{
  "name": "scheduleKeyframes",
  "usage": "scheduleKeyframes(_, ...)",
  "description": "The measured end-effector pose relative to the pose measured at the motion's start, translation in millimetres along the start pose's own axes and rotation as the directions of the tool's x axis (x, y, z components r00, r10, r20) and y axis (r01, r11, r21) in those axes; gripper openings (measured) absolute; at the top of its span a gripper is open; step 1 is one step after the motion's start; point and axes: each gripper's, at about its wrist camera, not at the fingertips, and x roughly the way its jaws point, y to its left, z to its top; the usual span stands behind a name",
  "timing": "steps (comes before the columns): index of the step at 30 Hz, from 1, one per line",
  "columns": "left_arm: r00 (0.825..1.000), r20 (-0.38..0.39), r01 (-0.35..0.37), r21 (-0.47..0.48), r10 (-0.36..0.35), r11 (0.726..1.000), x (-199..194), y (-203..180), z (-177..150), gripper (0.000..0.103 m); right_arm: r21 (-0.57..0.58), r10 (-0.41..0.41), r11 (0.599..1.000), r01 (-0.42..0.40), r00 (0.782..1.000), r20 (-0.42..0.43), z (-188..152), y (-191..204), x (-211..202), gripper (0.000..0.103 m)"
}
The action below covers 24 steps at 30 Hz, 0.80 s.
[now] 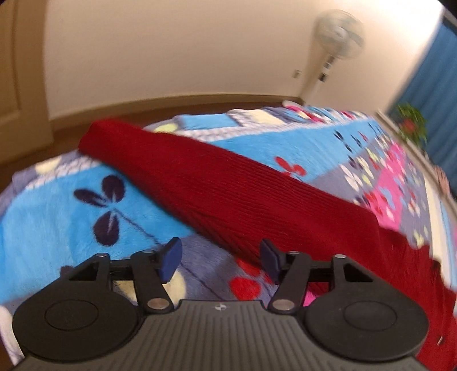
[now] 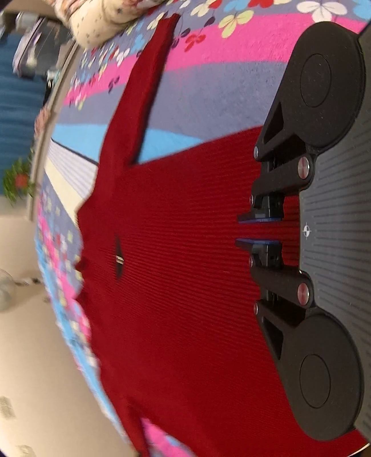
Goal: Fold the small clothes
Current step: 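Grasp the cuff of the sweater sleeve with the left gripper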
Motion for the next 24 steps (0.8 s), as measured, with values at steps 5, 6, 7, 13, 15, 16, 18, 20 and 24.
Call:
scheduleKeyframes(5, 1.000, -0.006, 0.018, -0.152, -0.019, 0.988, 12.6, 21.6, 7.5, 0.068, -0.014, -0.014, 1.000, 0.013, 0.997, -0.073, -2.2, 2.1, 17.3, 0.013)
scheduleKeyframes(6, 1.000, -0.002, 0.020, -0.165, -0.020, 0.986, 14.8, 23.9, 8.7, 0.068, -0.013, -0.011, 1.000, 0.010, 0.997, -0.074, -3.0, 1.4, 17.3, 0.014)
scheduleKeyframes(7, 1.000, 0.004, 0.019, -0.171, -0.019, 0.985, 16.4, 25.1, 10.0, 0.068, -0.011, -0.009, 1.000, 0.008, 0.997, -0.075, -2.5, 1.2, 17.7, 0.014)
scheduleKeyframes(13, 0.998, 0.045, -0.031, -0.112, 0.036, 0.993, 23.0, 15.9, 14.6, 0.041, -0.015, -0.004, 1.000, 0.002, 0.997, -0.081, -3.0, 2.0, 19.9, 0.014)
scheduleKeyframes(15, 0.995, 0.075, -0.056, -0.089, 0.063, 0.994, 22.0, 11.6, 15.3, 0.017, -0.015, -0.001, 1.000, 0.000, 0.997, -0.081, -2.8, 1.2, 20.3, 0.014)
scheduleKeyframes(16, 0.993, 0.098, -0.062, -0.080, 0.070, 0.995, 18.9, 9.0, 16.5, 0.016, -0.015, 0.000, 1.000, -0.001, 0.997, -0.081, -2.8, 0.8, 20.5, 0.014)
scheduleKeyframes(18, 0.983, 0.164, -0.074, -0.037, 0.079, 0.997, 8.0, -3.6, 19.9, 0.015, -0.016, 0.001, 1.000, -0.002, 0.997, -0.082, -2.7, -0.4, 20.8, 0.015)
scheduleKeyframes(20, 0.968, 0.247, -0.059, 0.019, 0.052, 0.998, -7.7, -19.1, 22.0, 0.015, -0.022, 0.000, 1.000, -0.002, 0.997, -0.082, -2.7, -0.8, 20.7, 0.015)
scheduleKeyframes(24, 0.980, 0.195, -0.034, -0.052, 0.043, 0.998, -3.8, -16.6, 20.1, 0.018, -0.027, -0.003, 1.000, 0.001, 0.997, -0.083, -2.6, 0.4, 21.0, 0.015)
